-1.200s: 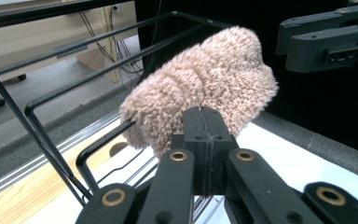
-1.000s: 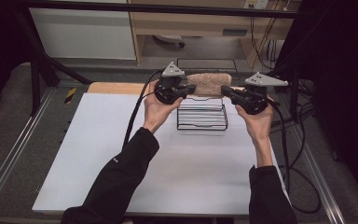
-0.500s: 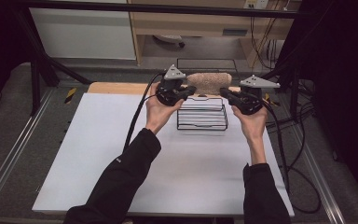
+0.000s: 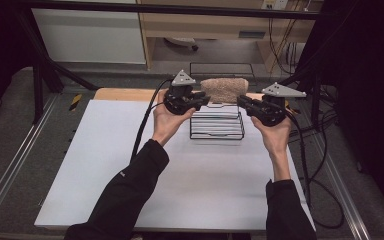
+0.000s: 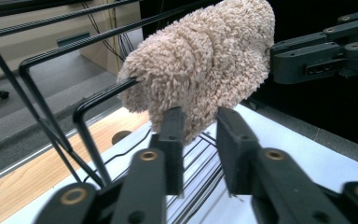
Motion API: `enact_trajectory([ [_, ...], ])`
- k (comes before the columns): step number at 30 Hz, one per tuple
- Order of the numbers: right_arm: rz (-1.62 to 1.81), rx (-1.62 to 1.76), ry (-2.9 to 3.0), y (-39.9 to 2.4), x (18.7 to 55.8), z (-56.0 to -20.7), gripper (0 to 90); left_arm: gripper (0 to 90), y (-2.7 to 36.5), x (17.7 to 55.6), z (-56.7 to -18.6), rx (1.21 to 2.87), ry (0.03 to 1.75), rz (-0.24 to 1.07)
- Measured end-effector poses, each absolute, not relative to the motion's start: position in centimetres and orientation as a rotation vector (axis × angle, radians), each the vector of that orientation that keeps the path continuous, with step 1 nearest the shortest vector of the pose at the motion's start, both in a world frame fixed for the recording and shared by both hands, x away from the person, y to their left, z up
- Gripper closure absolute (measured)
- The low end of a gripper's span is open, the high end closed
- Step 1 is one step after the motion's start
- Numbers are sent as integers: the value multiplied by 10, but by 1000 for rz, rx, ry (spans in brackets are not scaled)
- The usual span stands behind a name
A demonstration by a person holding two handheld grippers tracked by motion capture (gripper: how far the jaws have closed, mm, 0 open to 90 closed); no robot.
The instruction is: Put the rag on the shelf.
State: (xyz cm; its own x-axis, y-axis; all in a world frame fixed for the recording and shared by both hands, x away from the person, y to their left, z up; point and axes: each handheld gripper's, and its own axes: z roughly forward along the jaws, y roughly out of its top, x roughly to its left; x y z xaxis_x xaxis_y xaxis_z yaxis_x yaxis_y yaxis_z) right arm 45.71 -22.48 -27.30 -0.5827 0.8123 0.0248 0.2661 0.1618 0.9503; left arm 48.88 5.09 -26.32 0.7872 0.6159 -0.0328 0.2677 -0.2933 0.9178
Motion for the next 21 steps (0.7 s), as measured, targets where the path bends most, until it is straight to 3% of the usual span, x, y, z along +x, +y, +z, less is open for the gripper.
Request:
enact_trajectory([
  [21,1448,1044,1965,-235,432,-273,279,322,98,461,-283,1904,718,382],
])
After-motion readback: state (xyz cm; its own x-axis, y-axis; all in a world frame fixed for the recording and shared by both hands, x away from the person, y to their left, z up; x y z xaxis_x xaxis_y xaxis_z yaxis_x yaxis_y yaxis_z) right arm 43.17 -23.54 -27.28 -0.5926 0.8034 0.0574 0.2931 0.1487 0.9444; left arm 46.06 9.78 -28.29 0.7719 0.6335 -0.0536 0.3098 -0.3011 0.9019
